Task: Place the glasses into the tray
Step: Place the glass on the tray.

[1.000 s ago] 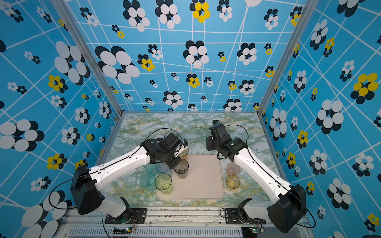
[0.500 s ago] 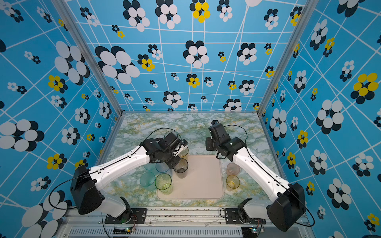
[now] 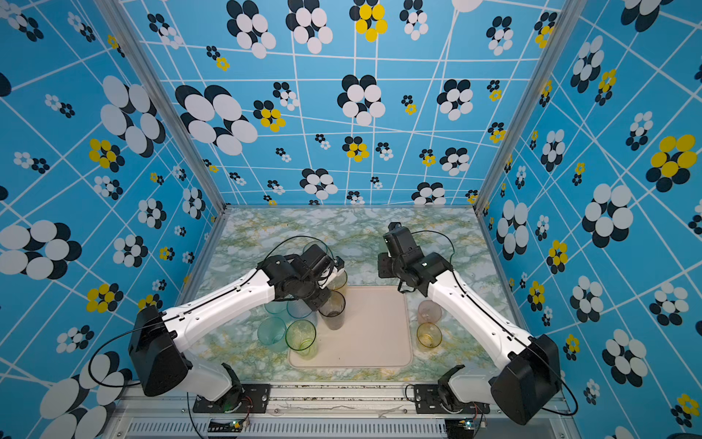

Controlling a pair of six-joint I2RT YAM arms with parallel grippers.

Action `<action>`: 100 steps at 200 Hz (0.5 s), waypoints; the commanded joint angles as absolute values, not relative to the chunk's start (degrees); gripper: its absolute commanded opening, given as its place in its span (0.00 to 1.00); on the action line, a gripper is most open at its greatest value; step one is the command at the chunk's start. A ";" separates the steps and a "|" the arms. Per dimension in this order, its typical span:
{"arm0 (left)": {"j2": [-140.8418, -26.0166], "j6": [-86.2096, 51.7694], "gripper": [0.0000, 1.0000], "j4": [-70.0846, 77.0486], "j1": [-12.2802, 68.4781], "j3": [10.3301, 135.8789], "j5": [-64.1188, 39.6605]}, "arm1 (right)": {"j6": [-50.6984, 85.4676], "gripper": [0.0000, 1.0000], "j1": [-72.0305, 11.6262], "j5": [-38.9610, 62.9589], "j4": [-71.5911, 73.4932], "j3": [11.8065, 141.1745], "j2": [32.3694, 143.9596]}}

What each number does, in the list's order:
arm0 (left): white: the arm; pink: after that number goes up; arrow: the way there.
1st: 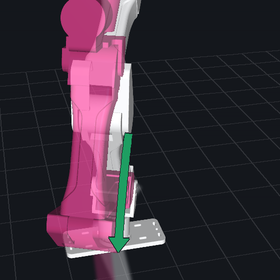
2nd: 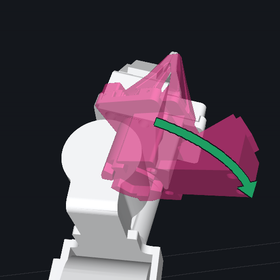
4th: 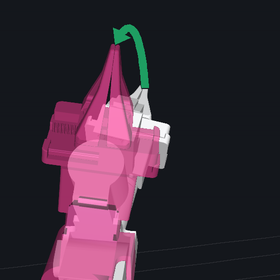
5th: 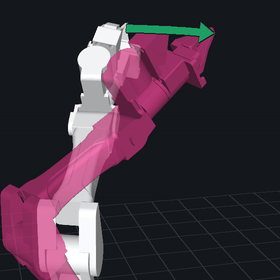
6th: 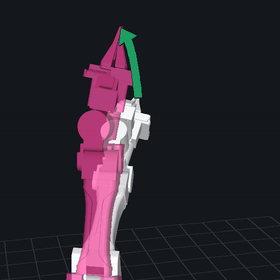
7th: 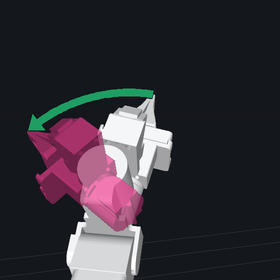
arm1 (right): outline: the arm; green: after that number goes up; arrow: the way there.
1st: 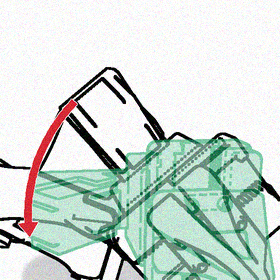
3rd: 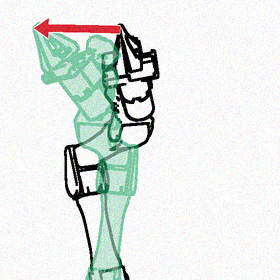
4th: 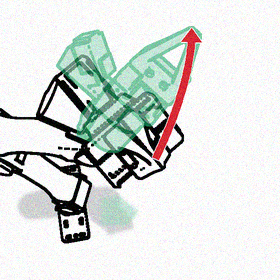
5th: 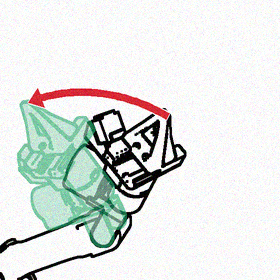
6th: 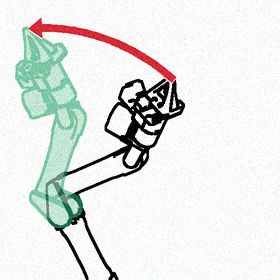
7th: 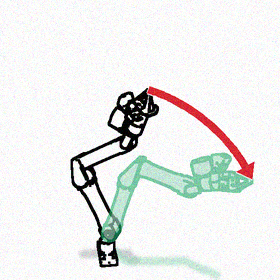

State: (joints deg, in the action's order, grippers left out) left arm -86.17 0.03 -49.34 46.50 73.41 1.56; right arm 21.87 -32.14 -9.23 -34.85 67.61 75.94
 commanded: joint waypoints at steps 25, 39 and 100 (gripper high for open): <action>-81.83 0.70 0.24 -50.15 46.24 75.12 1.98 | 21.45 0.39 -31.90 -8.32 -34.67 69.74 76.93; -80.05 0.70 0.24 -49.88 46.32 75.63 1.10 | 21.36 0.39 -31.87 -8.18 -34.88 69.80 77.16; -68.44 -3.91 0.23 -41.03 37.31 73.78 0.17 | 20.50 0.40 -31.88 -7.05 -36.84 71.51 79.41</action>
